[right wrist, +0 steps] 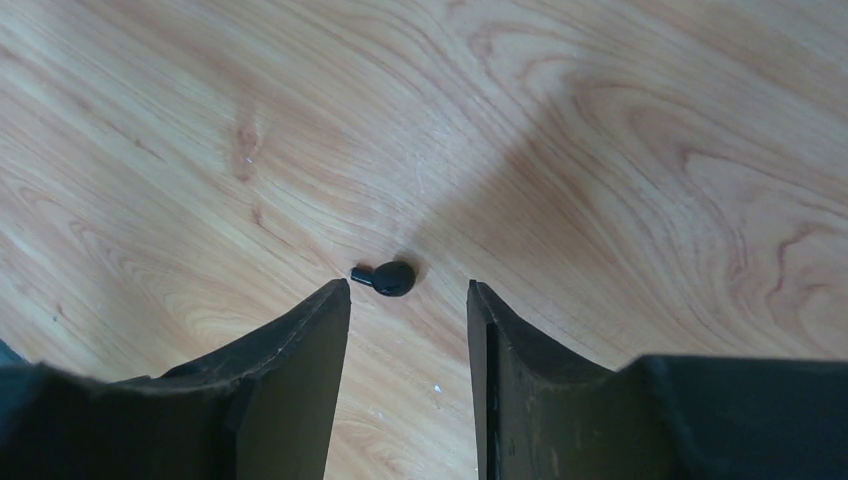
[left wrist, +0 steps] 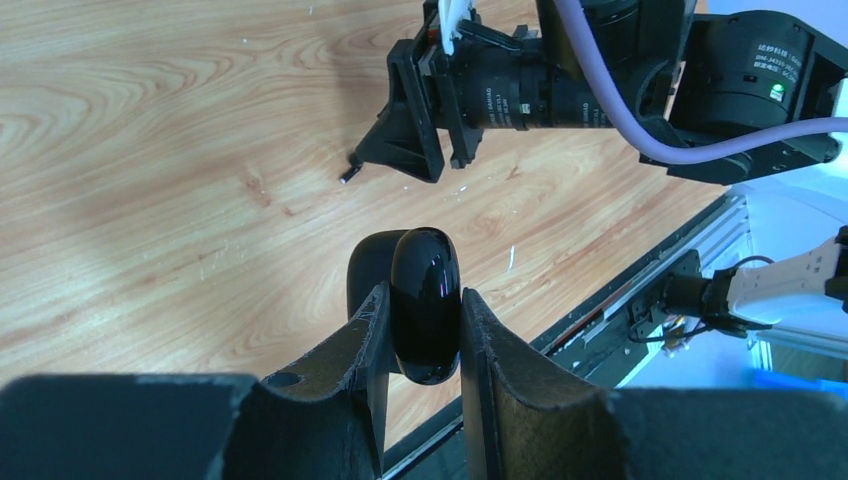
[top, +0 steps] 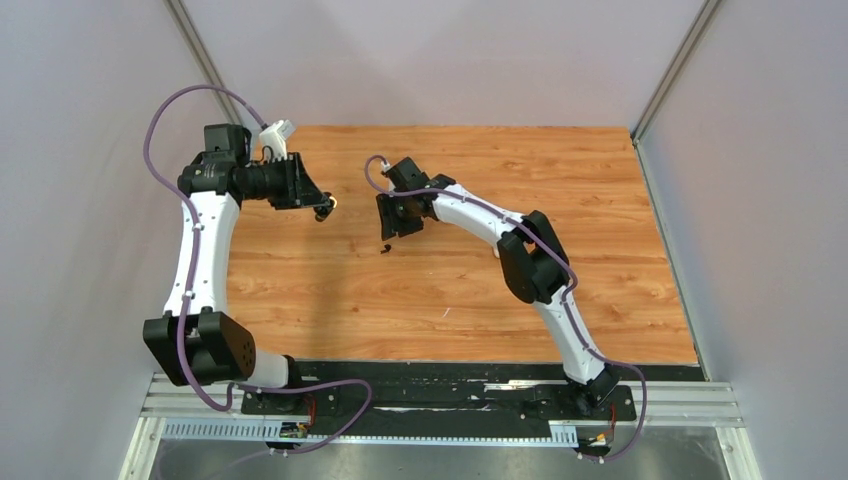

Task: Insert the wireless bluetooth earbuds into the charging case
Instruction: Pick up the left earbud from the center of the board.

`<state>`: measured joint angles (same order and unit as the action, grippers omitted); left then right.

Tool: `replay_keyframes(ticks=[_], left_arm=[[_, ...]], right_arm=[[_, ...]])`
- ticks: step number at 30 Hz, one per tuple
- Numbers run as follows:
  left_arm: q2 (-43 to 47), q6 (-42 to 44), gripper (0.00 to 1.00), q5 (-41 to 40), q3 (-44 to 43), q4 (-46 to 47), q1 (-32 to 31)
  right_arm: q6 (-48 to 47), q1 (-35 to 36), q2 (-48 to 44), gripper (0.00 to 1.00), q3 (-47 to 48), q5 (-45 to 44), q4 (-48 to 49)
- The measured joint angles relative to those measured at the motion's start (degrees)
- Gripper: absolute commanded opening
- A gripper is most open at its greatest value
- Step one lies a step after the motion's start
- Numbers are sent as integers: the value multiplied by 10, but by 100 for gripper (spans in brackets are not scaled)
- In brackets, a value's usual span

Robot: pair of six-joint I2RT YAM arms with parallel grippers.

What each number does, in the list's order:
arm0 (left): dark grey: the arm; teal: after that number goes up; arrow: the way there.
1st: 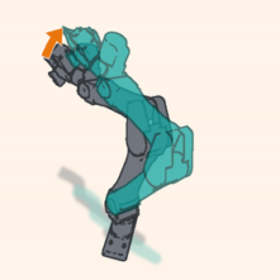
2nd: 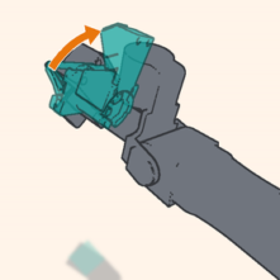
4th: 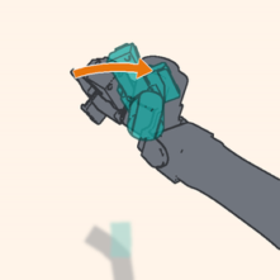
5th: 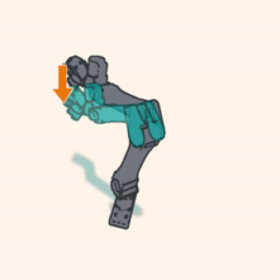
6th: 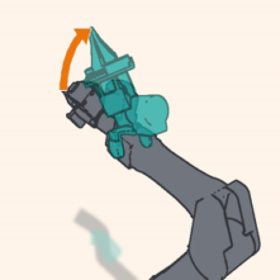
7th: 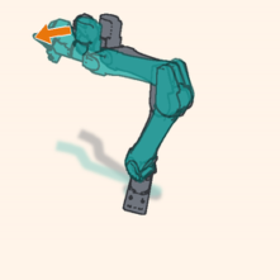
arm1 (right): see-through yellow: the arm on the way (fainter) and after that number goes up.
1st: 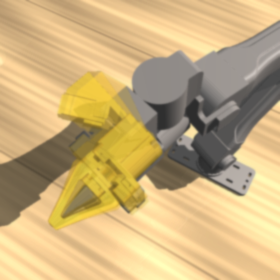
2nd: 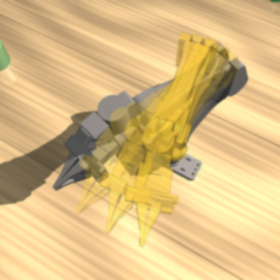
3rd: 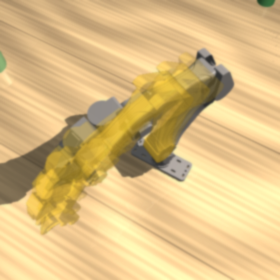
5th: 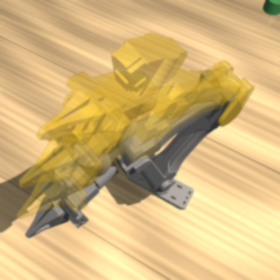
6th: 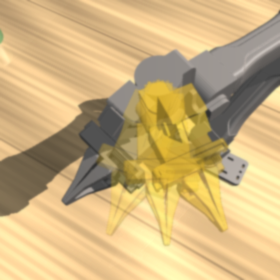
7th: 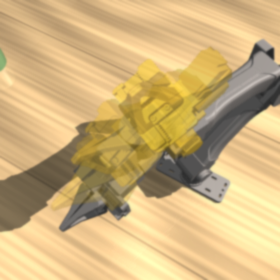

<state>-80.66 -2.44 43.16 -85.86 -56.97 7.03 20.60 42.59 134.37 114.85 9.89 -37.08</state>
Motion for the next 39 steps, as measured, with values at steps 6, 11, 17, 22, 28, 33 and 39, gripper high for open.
replay_keyframes(ticks=[6,11,17,22,28,33,39], left_arm=[[1,-12,0,12,11,7,6],[2,-16,0,20,15,12,10],[3,-18,0,26,22,15,13],[3,-18,0,30,22,16,14],[3,-20,0,33,22,17,15],[3,-20,0,34,22,17,16],[-3,-16,0,39,23,16,16]], right_arm=[[13,9,16,41,10,-4,-19],[19,16,34,40,30,-3,-31],[23,16,48,37,41,-1,-40],[29,16,48,35,41,1,-44],[39,16,49,31,41,0,-45],[47,15,52,16,43,2,-44],[43,12,52,0,43,2,-38]])
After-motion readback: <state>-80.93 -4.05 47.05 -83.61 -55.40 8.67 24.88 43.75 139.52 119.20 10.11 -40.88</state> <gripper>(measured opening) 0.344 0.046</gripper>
